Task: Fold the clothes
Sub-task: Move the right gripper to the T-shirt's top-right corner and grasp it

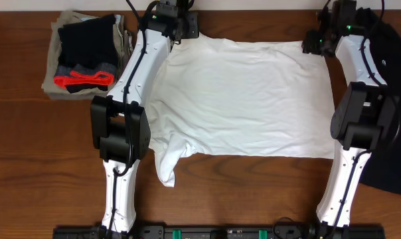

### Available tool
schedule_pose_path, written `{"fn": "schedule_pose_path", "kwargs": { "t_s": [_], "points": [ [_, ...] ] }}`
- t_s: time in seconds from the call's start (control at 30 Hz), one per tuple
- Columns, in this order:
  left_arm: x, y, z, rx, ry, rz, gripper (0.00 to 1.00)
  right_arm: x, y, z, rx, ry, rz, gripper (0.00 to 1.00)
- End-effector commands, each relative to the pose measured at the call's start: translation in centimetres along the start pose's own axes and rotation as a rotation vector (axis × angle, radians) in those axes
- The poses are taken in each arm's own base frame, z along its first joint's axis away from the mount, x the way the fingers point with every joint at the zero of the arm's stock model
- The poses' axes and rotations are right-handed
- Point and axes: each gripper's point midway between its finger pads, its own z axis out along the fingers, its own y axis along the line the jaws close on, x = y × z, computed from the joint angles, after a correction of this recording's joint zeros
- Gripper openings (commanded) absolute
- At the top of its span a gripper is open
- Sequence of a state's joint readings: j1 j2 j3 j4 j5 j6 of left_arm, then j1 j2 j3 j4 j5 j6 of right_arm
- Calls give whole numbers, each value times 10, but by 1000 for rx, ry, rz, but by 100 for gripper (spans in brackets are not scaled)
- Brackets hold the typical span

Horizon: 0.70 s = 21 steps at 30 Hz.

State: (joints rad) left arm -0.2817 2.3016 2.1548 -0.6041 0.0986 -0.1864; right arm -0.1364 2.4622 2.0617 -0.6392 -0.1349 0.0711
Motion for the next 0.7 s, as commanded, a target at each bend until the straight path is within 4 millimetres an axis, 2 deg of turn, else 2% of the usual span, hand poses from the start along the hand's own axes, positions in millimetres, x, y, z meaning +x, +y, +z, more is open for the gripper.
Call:
{"fn": "schedule_pose_path", "kwargs": {
  "t_s": [0.0, 0.13, 0.4, 0.6, 0.67],
  "points": [
    [1, 3, 1, -6, 6, -5, 6, 0, -9, -3, 20, -15, 71, 52],
    [3, 3, 1, -8, 13, -5, 6, 4, -16, 2, 43, -20, 91, 52],
    [3, 4, 1, -11, 13, -5, 6, -9, -14, 2, 29, -75, 102, 50],
    [3, 4, 1, -11, 13, -5, 6, -12, -9, 2, 0, -83, 102, 40],
    [3, 4, 1, -11, 13, -5, 6, -12, -9, 2, 0, -83, 101, 39]
  ]
}}
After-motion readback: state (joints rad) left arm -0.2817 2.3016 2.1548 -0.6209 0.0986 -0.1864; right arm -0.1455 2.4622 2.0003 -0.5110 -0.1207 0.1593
